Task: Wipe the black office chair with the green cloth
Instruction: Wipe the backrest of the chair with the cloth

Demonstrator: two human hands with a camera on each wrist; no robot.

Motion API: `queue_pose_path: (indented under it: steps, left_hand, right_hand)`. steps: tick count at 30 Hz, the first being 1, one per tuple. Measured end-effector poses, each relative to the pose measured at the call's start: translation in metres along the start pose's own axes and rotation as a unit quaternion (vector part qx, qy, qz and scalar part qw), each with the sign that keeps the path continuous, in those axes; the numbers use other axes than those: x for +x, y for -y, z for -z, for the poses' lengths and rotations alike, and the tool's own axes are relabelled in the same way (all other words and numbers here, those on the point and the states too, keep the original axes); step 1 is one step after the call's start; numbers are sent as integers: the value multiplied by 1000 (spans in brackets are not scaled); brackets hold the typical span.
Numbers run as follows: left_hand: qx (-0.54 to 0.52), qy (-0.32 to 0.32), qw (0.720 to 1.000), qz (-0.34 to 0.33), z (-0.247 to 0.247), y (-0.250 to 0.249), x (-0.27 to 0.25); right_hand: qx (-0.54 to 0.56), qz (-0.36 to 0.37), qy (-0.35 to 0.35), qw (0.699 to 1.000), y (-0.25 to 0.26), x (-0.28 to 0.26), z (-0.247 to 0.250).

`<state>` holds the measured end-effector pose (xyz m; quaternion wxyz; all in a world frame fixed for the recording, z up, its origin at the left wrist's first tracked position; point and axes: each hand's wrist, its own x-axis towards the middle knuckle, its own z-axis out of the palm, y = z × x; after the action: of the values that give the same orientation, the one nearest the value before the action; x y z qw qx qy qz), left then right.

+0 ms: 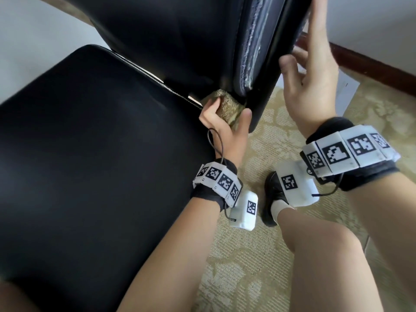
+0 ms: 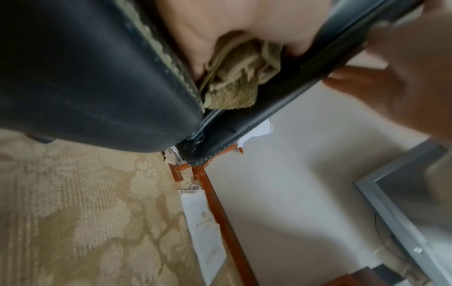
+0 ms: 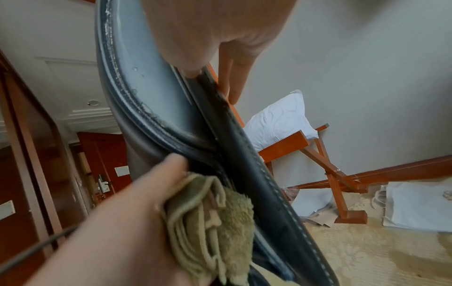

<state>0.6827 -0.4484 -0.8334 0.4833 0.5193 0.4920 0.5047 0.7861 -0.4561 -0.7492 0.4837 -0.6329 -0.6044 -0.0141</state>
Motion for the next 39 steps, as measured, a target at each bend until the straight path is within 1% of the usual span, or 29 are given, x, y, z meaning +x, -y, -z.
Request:
queue_pose_path:
  steps: [2,3,5,8,10,12,18,21,23,25,29,32,35,37,39]
  left_hand:
    - [-72,33,995,67,7,-6,-1]
    - [-98,36,990,94,11,-7,0]
    - [-98,26,986,130,14,-8,5]
    - [-48,21,985,167,9,-11,14]
    - [-4,29,986,162,4,-11,20]
    - [28,27,989,139,-2,-7,23]
    - [85,-8,992,91,-13,2,30]
    - [154,-2,986,66,-12,9,30]
    - [177,3,983,51,-10,9,29]
    - [161,-2,985,64,-5,6,27]
    - [77,-22,989,128,2,2,24]
    - [11,-57,985,164,-6,-3,23]
    - [35,-59,987,149,-13,-3,24]
    - [63,-50,990,118,-13,3,29]
    - [124,-37,988,82,-11,8,33]
  right_hand:
    - [21,-21,4,1000,-1,-7,0]
    - [31,-34,3,999,-3,-11,0]
    - [46,-63,1,997,-6,-18,-4]
    - [57,-99,23,993,-13,-25,-10]
    - [67,-124,45,989,-18,-27,-14]
    - [76,-141,55,985,-23,-27,-16]
    - [104,-149,45,982,-31,-22,-20]
    - [113,-160,47,979,-30,-19,-21]
    - [120,-167,52,977,-28,-17,-21]
    - [119,-166,52,978,-28,-16,-21]
    - [120,-161,51,978,-29,-20,-20]
    - [116,-155,42,980,-29,-24,-21]
    - [115,-151,42,981,-29,-24,-19]
    - [125,-157,51,978,-29,-21,-18]
    - [134,-162,59,976,-30,-19,-18]
